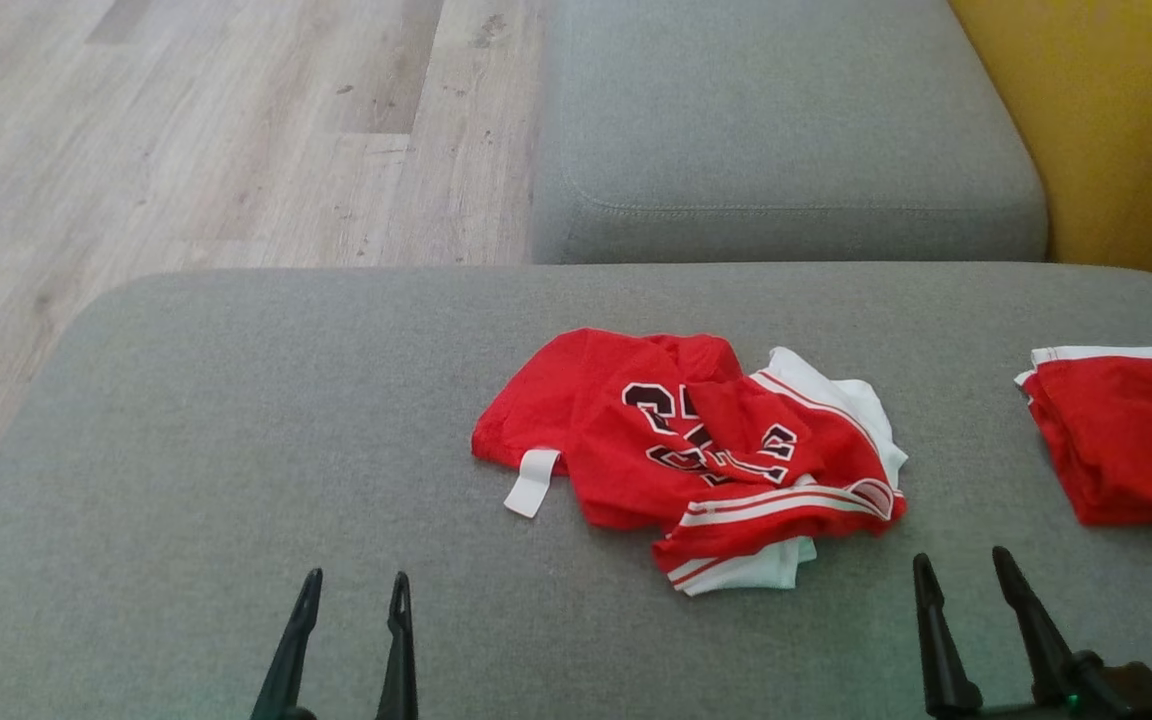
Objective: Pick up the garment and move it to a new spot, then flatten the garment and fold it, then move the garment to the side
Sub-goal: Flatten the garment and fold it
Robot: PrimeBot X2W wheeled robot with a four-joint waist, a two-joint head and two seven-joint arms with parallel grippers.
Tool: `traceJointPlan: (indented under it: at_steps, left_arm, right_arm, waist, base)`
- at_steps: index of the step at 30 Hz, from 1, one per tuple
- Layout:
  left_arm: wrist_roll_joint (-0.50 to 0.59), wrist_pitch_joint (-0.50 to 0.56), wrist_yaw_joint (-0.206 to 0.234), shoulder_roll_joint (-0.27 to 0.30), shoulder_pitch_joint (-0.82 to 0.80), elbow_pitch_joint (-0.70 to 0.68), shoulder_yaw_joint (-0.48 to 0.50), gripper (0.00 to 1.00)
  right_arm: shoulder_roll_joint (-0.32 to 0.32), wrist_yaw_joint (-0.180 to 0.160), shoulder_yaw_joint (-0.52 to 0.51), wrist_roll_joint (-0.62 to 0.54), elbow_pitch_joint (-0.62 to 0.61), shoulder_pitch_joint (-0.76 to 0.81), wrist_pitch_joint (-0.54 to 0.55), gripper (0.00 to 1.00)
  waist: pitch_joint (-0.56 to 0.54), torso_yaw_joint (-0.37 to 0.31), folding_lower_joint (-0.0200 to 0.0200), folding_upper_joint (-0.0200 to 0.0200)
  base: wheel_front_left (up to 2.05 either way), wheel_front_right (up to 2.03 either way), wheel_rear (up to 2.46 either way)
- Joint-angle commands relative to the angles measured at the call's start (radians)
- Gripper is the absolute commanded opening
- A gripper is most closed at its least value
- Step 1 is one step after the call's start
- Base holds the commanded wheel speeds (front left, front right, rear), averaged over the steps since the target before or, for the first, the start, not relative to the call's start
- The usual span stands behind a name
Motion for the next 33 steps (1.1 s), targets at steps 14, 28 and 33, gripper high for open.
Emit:
traceJointPlan:
  at_steps: [14, 28, 33]
  left_arm:
    - [0.033, -0.005, -0.041, -0.043, -0.031, 0.001, 0.071, 1.00]
    - [0.047, -0.005, -0.164, -0.055, -0.194, 0.206, -0.064, 1.00]
    - [0.030, -0.005, -0.212, -0.058, -0.294, 0.357, -0.163, 1.00]
  right_arm:
    - [-0.021, 0.007, 0.037, -0.006, -0.049, -0.038, -0.004, 1.00]
    - [-0.026, 0.007, 0.041, -0.004, -0.057, -0.073, -0.004, 1.00]
    - [-0.040, 0.007, 0.053, 0.003, -0.056, -0.095, -0.004, 1.00]
  waist:
    - [0.008, -0.004, 0.0000, -0.0001]
    - [0.090, -0.050, 0.0000, -0.0001]
    - [0.128, -0.085, 0.0000, -0.0001]
  base:
    - [0.00, 0.00, 0.00]
    - [0.00, 0.00, 0.00]
    - [0.00, 0.00, 0.00]
